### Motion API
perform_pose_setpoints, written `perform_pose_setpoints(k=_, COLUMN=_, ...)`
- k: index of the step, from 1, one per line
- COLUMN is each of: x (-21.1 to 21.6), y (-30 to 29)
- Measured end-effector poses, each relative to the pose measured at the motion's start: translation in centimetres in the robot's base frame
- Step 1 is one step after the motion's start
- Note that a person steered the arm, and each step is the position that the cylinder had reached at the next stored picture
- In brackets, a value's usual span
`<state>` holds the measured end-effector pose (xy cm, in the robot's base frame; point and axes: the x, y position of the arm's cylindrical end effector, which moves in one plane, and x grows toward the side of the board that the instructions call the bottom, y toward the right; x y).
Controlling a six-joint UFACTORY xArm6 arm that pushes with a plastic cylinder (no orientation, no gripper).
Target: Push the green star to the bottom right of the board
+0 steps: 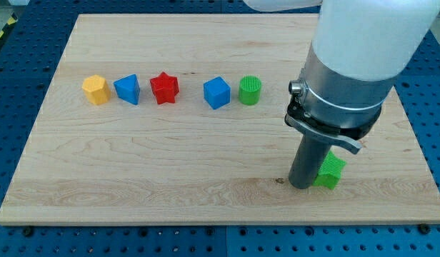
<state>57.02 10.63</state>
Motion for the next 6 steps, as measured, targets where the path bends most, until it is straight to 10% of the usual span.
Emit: perform_pose_setpoints(k=6, x=0.3, y=9.4)
